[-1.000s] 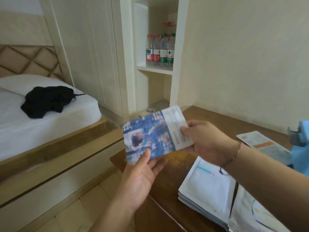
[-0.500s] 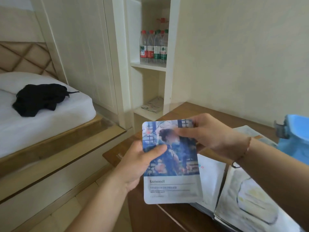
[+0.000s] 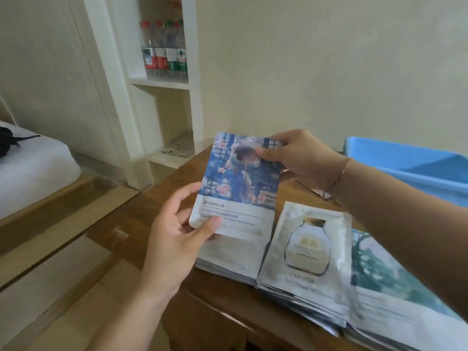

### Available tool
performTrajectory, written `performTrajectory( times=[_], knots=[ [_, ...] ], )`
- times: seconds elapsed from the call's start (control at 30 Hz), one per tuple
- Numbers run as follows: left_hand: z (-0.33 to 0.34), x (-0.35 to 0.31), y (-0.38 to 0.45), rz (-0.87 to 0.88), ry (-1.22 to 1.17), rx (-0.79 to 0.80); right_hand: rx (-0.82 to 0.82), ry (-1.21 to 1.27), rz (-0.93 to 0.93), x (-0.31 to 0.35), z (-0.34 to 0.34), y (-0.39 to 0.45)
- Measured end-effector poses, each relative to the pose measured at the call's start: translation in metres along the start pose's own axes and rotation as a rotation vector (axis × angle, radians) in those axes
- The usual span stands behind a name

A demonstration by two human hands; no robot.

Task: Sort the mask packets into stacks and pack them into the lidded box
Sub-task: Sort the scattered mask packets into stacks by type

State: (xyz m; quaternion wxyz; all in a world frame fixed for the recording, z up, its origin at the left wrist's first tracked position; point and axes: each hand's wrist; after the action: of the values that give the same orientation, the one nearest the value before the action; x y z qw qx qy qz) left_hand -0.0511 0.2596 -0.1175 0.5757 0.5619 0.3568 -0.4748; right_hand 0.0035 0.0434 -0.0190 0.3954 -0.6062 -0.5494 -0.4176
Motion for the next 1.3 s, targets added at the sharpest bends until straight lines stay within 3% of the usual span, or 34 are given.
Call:
performTrajectory(
  times=[0.07,0.23,0.37,0.5,0.67,0.83,1.0,1.13,1.3],
  knots=[
    [0.014,-0.001,-0.005,0.074,0.088,0.071,0.0,-0.021,0.032,-0.007,-0.02,-0.01],
    [0.059,-0.007,-0.02,0.048,0.104,0.3,-0.088,-0.034,0.086,-0.029,-0.077,-0.042],
    [0.099,-0.014,-0.039,0.124,0.28,0.329,-0.159,-0.032,0.151,-0.051,-0.126,-0.081],
    [0.149,-0.015,-0.071,0.311,0.413,0.39,-0.231,-0.068,0.208,-0.081,-0.171,-0.128],
    [0.21,0.006,-0.107,0.711,0.523,0.494,-0.254,-0.039,0.299,-0.111,-0.219,-0.179],
    [0.224,0.014,-0.108,0.873,0.606,0.416,-0.252,0.019,0.335,-0.125,-0.231,-0.186],
    [0.186,0.019,-0.089,1.035,0.808,0.215,-0.245,0.015,0.282,-0.124,-0.193,-0.157],
    [0.156,0.026,-0.081,1.094,0.892,0.153,-0.247,-0.259,0.16,-0.127,-0.167,-0.134],
    [0.148,0.03,-0.087,1.017,0.935,0.258,-0.257,-0.626,0.139,-0.133,-0.158,-0.125]
  ],
)
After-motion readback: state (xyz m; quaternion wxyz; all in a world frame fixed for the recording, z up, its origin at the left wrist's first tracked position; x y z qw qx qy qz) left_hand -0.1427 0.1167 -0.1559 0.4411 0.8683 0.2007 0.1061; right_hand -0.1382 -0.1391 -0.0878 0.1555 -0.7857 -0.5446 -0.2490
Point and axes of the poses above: each hand's wrist, its own y-axis towards the middle knuckle, its own z-axis out of the palm, x = y × z, and after that the axes turned 3 degrees about z, right-handed
